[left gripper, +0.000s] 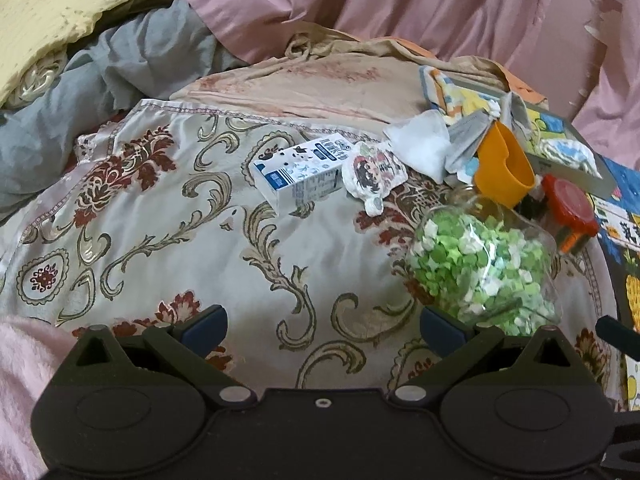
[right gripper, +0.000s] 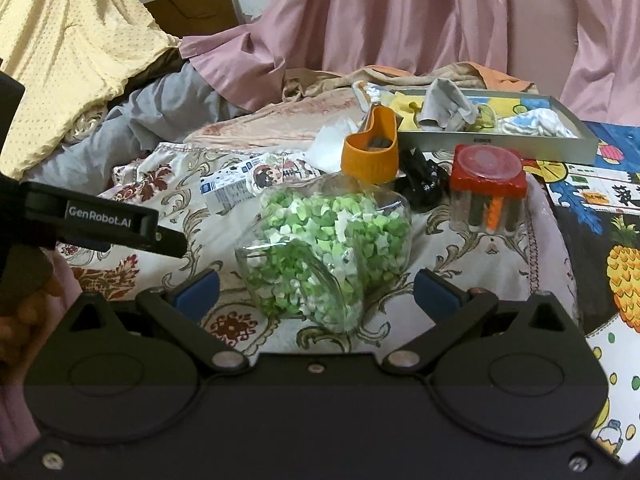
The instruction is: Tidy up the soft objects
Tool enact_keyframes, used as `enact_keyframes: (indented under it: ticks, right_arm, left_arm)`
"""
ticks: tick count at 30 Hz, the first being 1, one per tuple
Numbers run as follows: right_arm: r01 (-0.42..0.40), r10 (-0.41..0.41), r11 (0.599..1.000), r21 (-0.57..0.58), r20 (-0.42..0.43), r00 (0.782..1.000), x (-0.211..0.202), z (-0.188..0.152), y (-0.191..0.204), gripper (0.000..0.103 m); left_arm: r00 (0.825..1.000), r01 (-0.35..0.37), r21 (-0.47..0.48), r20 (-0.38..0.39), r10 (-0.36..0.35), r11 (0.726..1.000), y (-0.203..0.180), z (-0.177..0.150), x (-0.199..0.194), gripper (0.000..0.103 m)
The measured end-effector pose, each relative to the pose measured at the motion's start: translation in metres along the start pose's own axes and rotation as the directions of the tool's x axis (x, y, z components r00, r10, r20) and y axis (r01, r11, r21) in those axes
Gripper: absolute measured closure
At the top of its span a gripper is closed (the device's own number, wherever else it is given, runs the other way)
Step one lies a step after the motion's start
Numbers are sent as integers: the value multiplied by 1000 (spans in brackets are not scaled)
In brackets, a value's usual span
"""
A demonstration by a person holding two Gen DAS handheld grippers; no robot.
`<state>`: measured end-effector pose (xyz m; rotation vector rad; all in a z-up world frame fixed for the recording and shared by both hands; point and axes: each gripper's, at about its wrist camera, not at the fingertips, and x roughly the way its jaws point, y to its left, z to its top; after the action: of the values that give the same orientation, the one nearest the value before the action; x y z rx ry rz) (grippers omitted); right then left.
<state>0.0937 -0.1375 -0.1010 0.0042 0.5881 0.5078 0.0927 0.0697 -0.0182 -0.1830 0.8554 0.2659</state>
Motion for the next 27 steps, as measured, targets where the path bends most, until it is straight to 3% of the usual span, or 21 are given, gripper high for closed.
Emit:
enact_keyframes:
  ticks: [7,15,19,27]
  right_arm:
    - [22,-22,1000,-6,38,999,4,-2,-1,0]
    - [70,-68,997,-24,85,994,12,4,0,0]
    - [79,-75,996,-34,94,993,18,6,-1,0]
    - [92,-88,995,-32,121,989,32,12,-3,0]
  left_arm:
    - [999,36,-63,22,-34,997,5,8,5,1]
    - [991,135,-87,26,-133,987,7,37,20,1]
    - [990,140,-100,28,-138,985,8,53,34,1]
    - [986,167,-40,13,-166,985,2,83,71,1]
